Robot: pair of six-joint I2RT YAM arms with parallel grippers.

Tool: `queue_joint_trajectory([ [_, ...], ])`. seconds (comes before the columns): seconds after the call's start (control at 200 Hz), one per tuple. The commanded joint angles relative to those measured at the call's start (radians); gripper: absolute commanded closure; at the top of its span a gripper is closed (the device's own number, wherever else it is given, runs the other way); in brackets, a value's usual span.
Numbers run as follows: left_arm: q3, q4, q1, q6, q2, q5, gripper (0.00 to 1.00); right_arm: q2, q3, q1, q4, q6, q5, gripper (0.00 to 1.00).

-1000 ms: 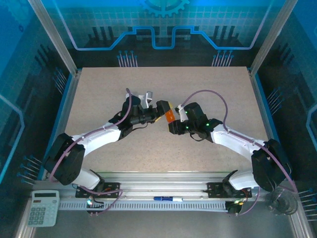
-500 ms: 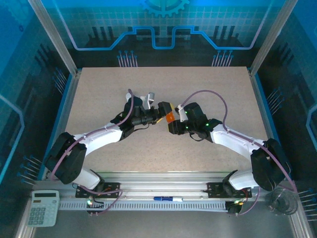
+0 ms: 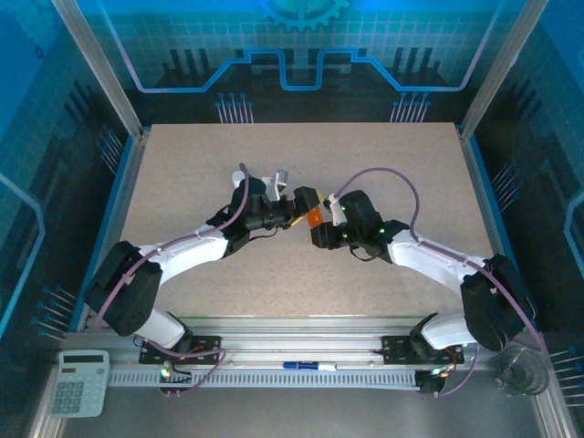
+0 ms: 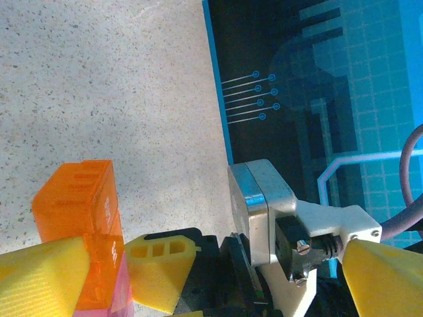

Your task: Sort the pills into containers

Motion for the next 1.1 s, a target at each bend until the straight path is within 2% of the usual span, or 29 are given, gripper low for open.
queue_joint_trajectory([
  [0.0,0.05,0.025,-0.015,-0.005,0.008,0.006,0.01,0.012,-0.022,-0.006,0.028,0.011,-0.028,0.77],
  [0.4,0.087,0.07,-0.039,-0.029,0.002,0.005,0.01,0.015,-0.028,-0.011,0.027,0.01,-0.023,0.77],
  [0.625,0.054,-0.043,-0.028,0.036,-0.075,-0.11,0.01,-0.001,-0.04,-0.021,0.016,0.0,-0.022,0.76],
  [0.871,-0.037,-0.217,0.093,0.103,-0.213,-0.212,0.01,0.047,0.004,-0.014,-0.11,-0.143,-0.037,0.73],
  [1.091,-0.121,-0.263,0.209,0.116,-0.293,-0.221,0.01,0.182,0.123,0.07,-0.233,-0.32,0.028,0.7],
])
